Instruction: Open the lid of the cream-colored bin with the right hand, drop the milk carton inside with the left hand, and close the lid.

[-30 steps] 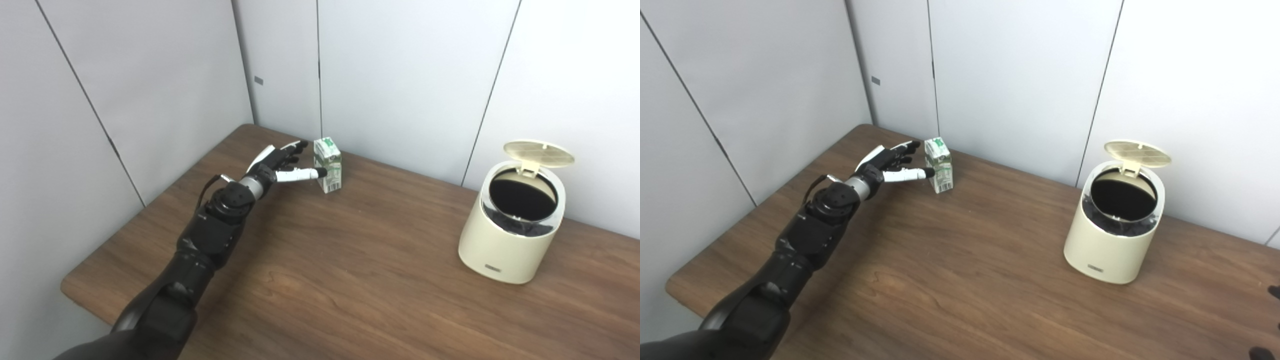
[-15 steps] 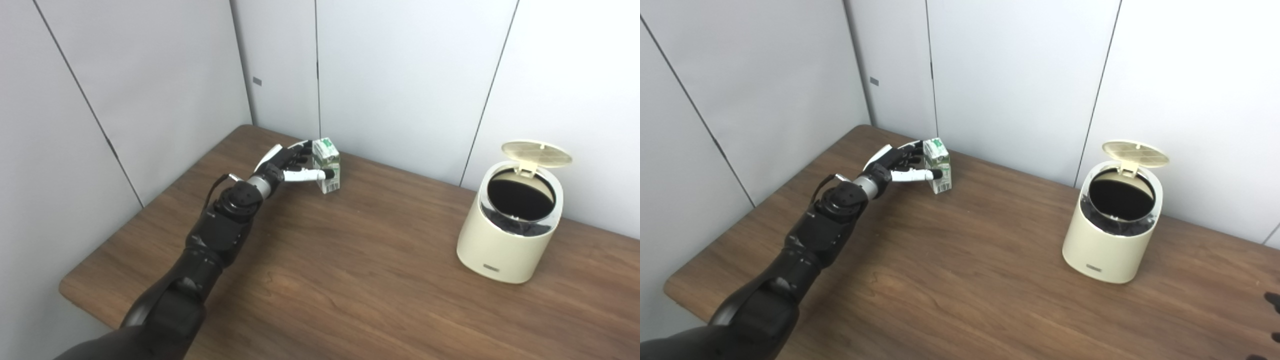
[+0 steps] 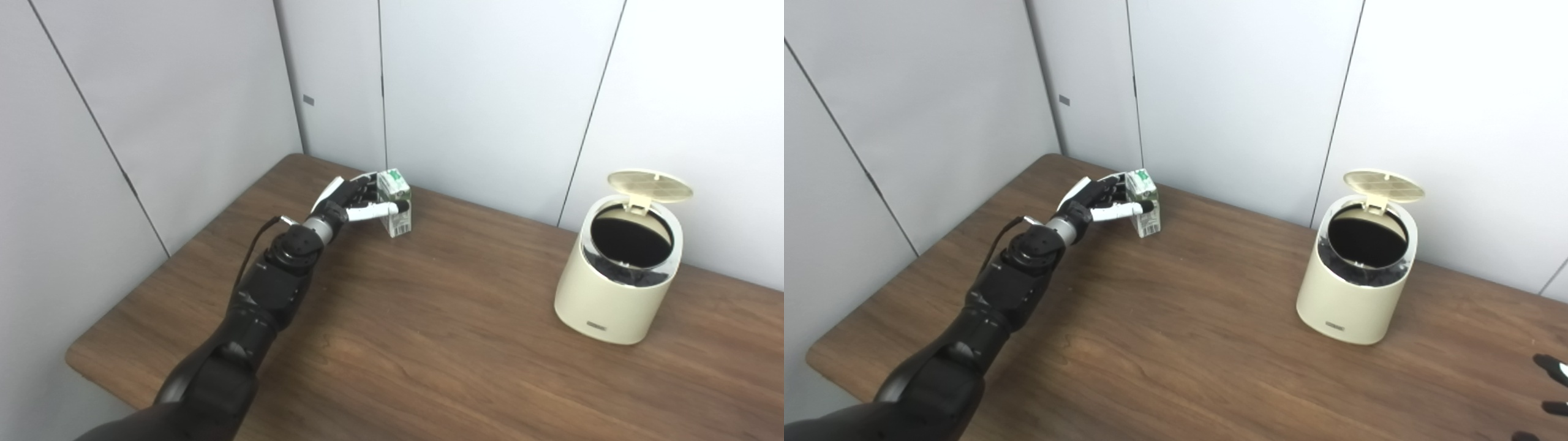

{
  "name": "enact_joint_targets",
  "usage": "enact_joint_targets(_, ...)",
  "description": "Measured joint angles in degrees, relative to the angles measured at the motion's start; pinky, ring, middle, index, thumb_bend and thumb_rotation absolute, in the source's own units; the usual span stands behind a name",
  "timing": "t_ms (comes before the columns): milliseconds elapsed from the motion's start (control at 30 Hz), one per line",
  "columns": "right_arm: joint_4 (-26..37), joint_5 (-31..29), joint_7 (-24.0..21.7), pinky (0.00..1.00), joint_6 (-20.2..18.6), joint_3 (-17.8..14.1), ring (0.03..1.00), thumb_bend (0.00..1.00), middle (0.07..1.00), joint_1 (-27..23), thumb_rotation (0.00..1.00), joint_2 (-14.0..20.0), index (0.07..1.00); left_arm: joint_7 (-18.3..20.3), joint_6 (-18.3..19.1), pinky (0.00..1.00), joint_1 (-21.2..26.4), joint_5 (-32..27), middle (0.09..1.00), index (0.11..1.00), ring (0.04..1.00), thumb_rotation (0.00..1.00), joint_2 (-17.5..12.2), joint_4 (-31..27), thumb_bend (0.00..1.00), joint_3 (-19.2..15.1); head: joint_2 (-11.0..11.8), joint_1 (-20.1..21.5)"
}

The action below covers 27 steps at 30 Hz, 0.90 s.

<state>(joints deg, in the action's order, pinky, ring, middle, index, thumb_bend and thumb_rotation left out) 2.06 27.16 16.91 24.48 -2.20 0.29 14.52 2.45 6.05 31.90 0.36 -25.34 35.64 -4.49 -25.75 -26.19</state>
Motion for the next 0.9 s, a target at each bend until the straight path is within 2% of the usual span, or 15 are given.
enact_joint_targets(67, 0.05, 0.02, -0.32, 0.54, 0.0, -0.04, 0.761, 0.56, 0.79, 0.03, 1.0, -0.05, 0.765, -3.74, -0.02, 0.64, -0.01, 1.41, 0.713, 0.686, 0.712, 0.19, 1.38, -0.08, 0.89, -0.29, -0.09, 0.09)
enact_joint_targets(133, 0.06, 0.02, -0.47, 0.54, 0.02, -0.11, 0.759, 0.56, 0.79, -0.04, 1.0, -0.19, 0.764, -6.46, 0.06, 0.65, 0.08, 2.18, 0.696, 0.612, 0.703, 0.17, 2.34, -0.07, 0.84, -0.41, -0.09, 0.09)
enact_joint_targets(167, 0.06, 0.04, -0.46, 0.54, 0.03, -0.17, 0.76, 0.55, 0.79, -0.04, 1.0, -0.22, 0.764, -7.22, 0.06, 0.64, 0.11, 2.33, 0.677, 0.54, 0.681, 0.11, 2.85, -0.06, 0.65, -0.61, -0.09, 0.09)
enact_joint_targets(200, 0.05, 0.08, -0.47, 0.54, 0.05, -0.2, 0.761, 0.54, 0.79, -0.03, 1.0, -0.21, 0.765, -8.17, -0.01, 0.63, 0.15, 2.56, 0.659, 0.513, 0.661, 0.09, 3.13, 0.02, 0.59, -0.69, -0.09, 0.09)
enact_joint_targets(267, 0.04, 0.12, -0.52, 0.53, 0.05, -0.2, 0.761, 0.53, 0.789, -0.04, 1.0, -0.21, 0.764, -8.85, -0.17, 0.6, 0.41, 3.23, 0.633, 0.489, 0.63, 0.07, 3.46, 0.55, 0.53, -0.66, -0.18, 0.09)
enact_joint_targets(433, 0.12, 0.5, -1.15, 0.54, 0.04, -0.21, 0.766, 0.49, 0.791, 0.01, 1.0, -0.27, 0.764, -9.11, -2.38, 0.46, 0.67, 2.94, 0.543, 0.479, 0.515, 0.06, 4.27, 2.28, 0.52, -1.37, -0.18, 0.27)
enact_joint_targets(600, 0.26, 0.88, -1.49, 0.56, 0.0, -0.36, 0.774, 0.47, 0.8, 0.03, 1.0, -0.43, 0.769, -9.25, -3.25, 0.47, 0.67, 3.24, 0.559, 0.478, 0.539, 0.05, 4.85, 2.66, 0.52, -1.34, -0.18, 0.35)
enact_joint_targets(733, 0.2, 1.11, -1.52, 0.56, 0.04, -0.34, 0.774, 0.46, 0.801, 0.0, 1.0, -0.47, 0.77, -9.41, -4.42, 0.42, 0.66, 3.25, 0.539, 0.47, 0.504, 0.02, 4.9, 3.15, 0.52, -1.35, 0.26, 0.35)
enact_joint_targets(767, 0.11, 1.15, -1.51, 0.56, 0.06, -0.3, 0.776, 0.43, 0.803, -0.05, 1.0, -0.47, 0.769, -9.81, -4.87, 0.41, 0.62, 3.29, 0.52, 0.47, 0.473, 0.01, 5.04, 3.25, 0.52, -1.36, 1.13, 0.44)
enact_joint_targets(900, -0.56, 1.28, -1.4, 0.57, 0.1, 0.02, 0.774, 0.41, 0.796, -0.69, 1.0, -0.55, 0.762, -13.42, -7.29, 0.36, -0.84, 3.46, 0.495, 0.472, 0.416, 0.0, 7.11, 1.49, 0.52, -2.2, 1.49, 0.97)
